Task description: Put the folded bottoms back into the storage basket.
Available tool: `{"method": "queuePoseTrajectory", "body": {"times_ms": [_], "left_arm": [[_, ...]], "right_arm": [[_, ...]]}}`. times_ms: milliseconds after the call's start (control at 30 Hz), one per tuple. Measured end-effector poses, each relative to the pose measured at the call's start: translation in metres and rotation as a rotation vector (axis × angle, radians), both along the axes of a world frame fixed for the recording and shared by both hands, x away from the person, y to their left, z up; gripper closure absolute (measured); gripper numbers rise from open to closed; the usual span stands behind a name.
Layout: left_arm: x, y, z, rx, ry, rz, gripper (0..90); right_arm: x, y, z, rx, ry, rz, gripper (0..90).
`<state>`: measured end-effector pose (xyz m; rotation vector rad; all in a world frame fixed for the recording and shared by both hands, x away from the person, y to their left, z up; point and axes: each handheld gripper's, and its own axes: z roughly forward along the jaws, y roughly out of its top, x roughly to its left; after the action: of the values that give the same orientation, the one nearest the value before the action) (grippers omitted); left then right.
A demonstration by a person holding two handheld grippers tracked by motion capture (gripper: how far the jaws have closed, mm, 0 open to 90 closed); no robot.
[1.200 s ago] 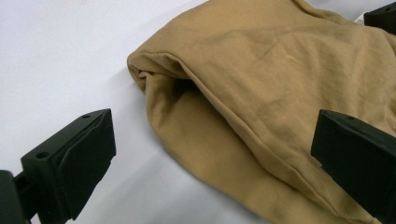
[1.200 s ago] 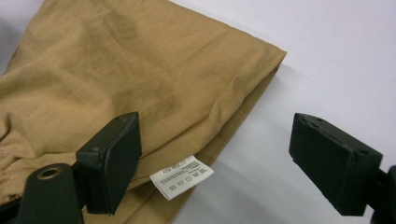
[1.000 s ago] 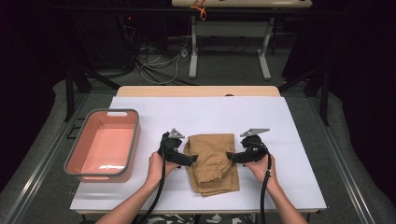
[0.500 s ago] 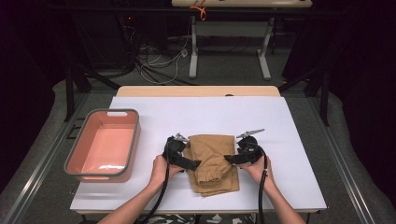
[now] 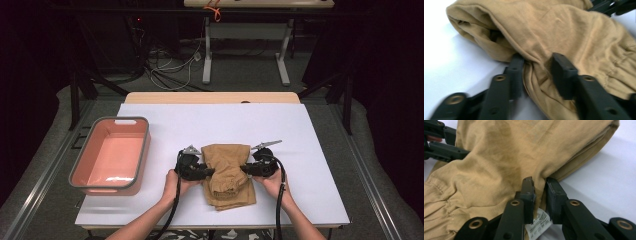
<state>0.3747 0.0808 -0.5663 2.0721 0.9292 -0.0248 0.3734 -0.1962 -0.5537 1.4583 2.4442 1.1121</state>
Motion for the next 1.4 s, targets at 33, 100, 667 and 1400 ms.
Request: {"method": "queuePoseTrajectory", "body": {"times_ms": [33, 100, 667, 1400], "left_arm": [[0.001, 0.001, -0.001, -0.012, 0.011, -0.003, 74.2], [0.002, 0.002, -0.002, -0.020, 0.008, -0.006, 78.3], [0.012, 0.041, 0.014, 0.028, 0.019, 0.064, 80.8], [0.008, 0.067, 0.032, 0.046, -0.003, 0.175, 22.2]], "right_arm": [[-0.001, 0.000, 0.001, -0.010, 0.007, -0.002, 78.6], [-0.001, 0.001, 0.001, -0.011, 0.002, -0.005, 78.9], [0.000, 0.043, 0.001, 0.004, -0.047, 0.027, 78.5], [-0.005, 0.034, 0.020, -0.046, -0.146, 0.011, 34.4]]}}
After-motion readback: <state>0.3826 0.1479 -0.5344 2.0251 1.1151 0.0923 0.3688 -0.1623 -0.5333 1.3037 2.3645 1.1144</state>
